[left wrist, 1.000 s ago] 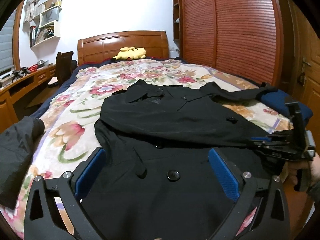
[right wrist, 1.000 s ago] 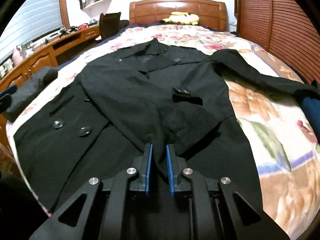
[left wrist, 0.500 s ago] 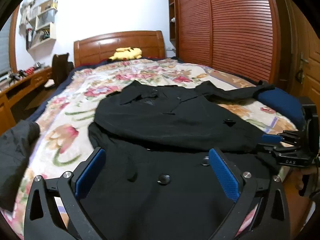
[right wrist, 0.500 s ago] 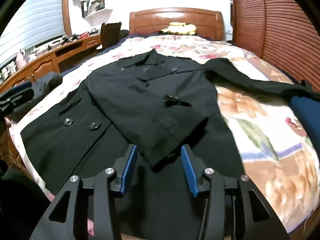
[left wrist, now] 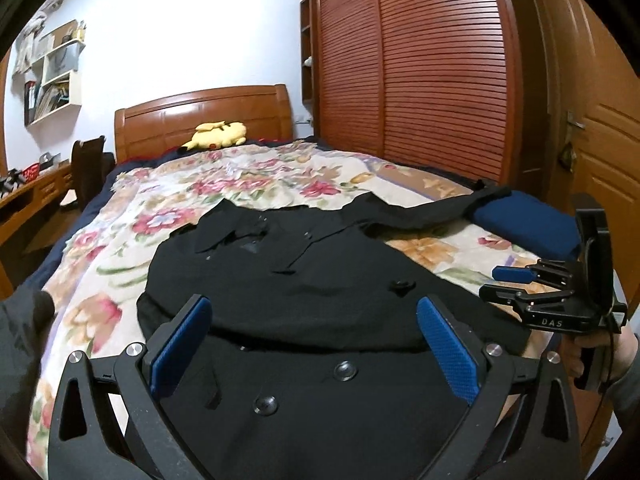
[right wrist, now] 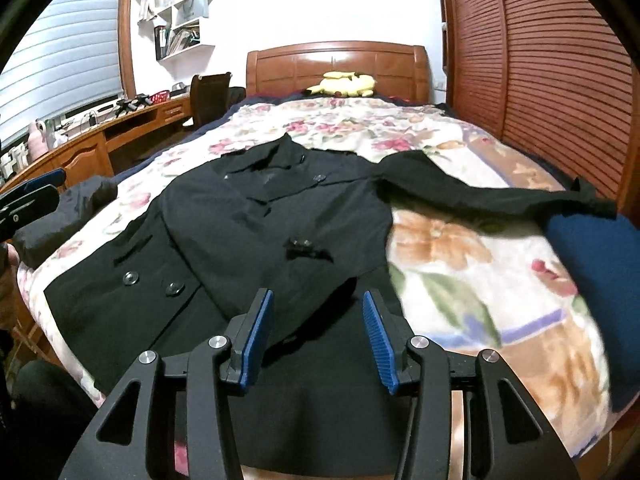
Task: Fold large clothes
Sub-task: 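Move the right gripper to the other sleeve by the blue pillow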
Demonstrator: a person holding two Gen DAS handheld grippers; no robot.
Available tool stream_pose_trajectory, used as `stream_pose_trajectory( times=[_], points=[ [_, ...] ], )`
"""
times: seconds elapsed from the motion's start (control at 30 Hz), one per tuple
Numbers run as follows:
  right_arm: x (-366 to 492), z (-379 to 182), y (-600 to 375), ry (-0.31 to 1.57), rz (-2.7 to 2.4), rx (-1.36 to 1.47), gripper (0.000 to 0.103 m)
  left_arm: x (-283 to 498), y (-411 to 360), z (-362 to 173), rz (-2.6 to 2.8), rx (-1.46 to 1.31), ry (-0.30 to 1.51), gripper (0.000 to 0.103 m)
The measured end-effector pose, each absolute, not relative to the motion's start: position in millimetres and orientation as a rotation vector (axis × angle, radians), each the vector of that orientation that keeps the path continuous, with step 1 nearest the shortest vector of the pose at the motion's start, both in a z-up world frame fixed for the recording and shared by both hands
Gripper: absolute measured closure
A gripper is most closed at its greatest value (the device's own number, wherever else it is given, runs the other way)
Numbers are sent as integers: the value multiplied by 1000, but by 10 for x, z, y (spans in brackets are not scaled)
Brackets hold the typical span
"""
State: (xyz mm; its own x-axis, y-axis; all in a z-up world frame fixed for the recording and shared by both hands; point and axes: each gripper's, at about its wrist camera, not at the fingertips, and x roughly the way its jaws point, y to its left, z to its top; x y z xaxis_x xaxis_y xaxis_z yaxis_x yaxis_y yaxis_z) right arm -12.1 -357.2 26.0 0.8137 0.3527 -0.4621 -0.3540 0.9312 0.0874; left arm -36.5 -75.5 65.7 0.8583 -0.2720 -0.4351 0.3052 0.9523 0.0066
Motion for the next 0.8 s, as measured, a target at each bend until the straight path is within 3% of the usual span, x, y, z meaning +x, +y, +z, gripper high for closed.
stream_pose_trajectory(
  times=[0.4, 0.53, 0.8],
  points=[
    [167, 264, -3785, 476, 309, -13, 54, 168, -1142, 497, -346, 115, 478, 0],
    [380, 275, -3868, 485, 277, -9, 34, 353, -1232, 399, -355, 123, 488, 0],
    [973, 403, -4178, 507, 163, 18, 31, 663, -1274, 103, -361, 102, 535, 0]
  ],
)
